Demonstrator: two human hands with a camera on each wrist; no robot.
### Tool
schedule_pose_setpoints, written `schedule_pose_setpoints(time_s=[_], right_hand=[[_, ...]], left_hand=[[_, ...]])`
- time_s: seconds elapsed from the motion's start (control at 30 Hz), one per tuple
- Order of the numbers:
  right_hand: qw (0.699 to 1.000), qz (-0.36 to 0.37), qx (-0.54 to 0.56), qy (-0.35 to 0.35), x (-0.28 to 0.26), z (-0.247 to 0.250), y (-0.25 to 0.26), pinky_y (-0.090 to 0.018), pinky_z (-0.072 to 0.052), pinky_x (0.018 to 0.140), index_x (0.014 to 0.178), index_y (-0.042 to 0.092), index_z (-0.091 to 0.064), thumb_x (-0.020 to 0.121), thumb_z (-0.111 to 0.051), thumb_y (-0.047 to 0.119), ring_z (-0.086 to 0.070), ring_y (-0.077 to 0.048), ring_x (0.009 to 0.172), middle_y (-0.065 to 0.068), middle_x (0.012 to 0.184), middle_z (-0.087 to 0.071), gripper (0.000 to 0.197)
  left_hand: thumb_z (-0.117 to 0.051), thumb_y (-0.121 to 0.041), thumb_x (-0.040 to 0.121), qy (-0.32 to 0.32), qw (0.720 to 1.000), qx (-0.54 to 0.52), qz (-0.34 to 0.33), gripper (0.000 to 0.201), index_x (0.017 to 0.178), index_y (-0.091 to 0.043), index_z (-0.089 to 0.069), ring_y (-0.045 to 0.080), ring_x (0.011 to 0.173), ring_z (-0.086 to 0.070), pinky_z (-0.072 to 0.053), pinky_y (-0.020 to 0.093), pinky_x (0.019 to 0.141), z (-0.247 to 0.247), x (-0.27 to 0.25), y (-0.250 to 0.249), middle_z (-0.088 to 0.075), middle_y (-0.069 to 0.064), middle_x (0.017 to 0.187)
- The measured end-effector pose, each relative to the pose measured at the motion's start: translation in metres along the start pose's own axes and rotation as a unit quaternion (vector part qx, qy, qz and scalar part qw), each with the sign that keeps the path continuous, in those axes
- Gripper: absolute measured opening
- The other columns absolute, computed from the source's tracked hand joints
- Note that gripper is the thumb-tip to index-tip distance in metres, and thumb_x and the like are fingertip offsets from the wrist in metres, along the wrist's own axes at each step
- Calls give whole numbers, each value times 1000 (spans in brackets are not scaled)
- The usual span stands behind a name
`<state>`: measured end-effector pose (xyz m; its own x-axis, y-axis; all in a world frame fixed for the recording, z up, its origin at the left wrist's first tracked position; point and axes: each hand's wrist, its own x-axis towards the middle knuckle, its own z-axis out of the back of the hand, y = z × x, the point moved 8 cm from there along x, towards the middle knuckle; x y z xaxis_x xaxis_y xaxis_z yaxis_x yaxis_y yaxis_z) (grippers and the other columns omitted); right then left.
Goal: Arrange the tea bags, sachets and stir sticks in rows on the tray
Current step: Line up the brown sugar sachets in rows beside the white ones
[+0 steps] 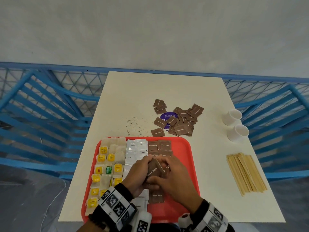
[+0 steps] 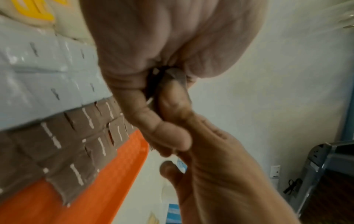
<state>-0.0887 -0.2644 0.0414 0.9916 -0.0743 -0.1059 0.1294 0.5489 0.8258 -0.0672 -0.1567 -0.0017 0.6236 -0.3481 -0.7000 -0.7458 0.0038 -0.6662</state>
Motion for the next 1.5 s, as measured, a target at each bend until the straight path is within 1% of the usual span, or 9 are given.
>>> schedule_pose_setpoints(time_s=[0.1,0.2,0.3,0.5,0.63,1.03,1.2,1.33,1.5], right_hand=[[998,5,-60,-11,0,-4,-3,-21,-46,82,102,35,-64,67,-80,33,-53,0,93,16,101,-56,38],[998,46,-34,-13,2,6,5,-11,-41,67,82,29,-67,84,-72,16,-56,1,75,21,76,-59,14],[999,-5,45,-27,7,26,-12,-12,-39,58,65,27,-64,95,-63,15,-55,0,56,10,59,-60,32],[954,-154,259,2,-2,24,-40,-25,-55,59,93,6,-73,94,-65,17,-69,-21,65,-12,75,-74,14],[957,-148,250,-17,-4,28,-47,-16,-46,53,90,10,-75,92,-68,19,-63,-6,58,0,71,-73,12],[964,-230,130,43,-21,21,-111,-14,-47,57,83,12,-77,81,-79,12,-60,-3,55,0,65,-71,3],[953,-286,59,83,-41,-6,-163,-22,-52,63,71,15,-75,77,-82,13,-62,-7,56,3,61,-71,10],[949,-305,58,48,-41,-11,-174,-15,-49,52,74,4,-72,78,-81,13,-59,-9,49,-1,55,-67,13],[956,-292,12,26,-38,-13,-177,-14,-46,56,65,13,-68,77,-82,19,-59,-2,48,3,52,-67,19]], left_hand=[[-42,-27,103,-18,999,-24,11,32,94,-10,-68,18,57,-70,-59,37,53,-3,-1,5,-73,8,70],[-42,-24,104,-9,999,-39,10,33,97,-4,-68,21,62,-71,-61,45,68,-2,0,6,-72,15,74],[-42,-34,106,9,999,-18,-26,42,100,-3,-70,26,68,-69,-59,36,58,3,1,-1,-69,17,75],[-64,-25,96,5,980,126,-151,15,87,-13,-65,20,57,-65,-49,26,45,9,-5,-20,-64,2,61],[-57,-29,100,35,971,181,-155,23,89,-11,-67,25,60,-69,-51,27,44,5,-5,-20,-68,7,64],[-56,-31,100,-14,970,209,-126,31,90,-6,-71,28,58,-67,-49,29,47,31,15,11,-66,13,67],[-57,-29,100,119,903,410,-37,27,97,-5,-72,23,53,-66,-49,27,41,37,21,54,-73,16,76],[-59,-30,97,182,816,549,-26,16,105,-37,-72,15,63,-71,-60,33,58,30,26,79,-77,-1,88],[-54,-21,99,200,805,559,2,23,112,-30,-70,8,45,-60,-48,20,42,15,29,90,-71,0,72]])
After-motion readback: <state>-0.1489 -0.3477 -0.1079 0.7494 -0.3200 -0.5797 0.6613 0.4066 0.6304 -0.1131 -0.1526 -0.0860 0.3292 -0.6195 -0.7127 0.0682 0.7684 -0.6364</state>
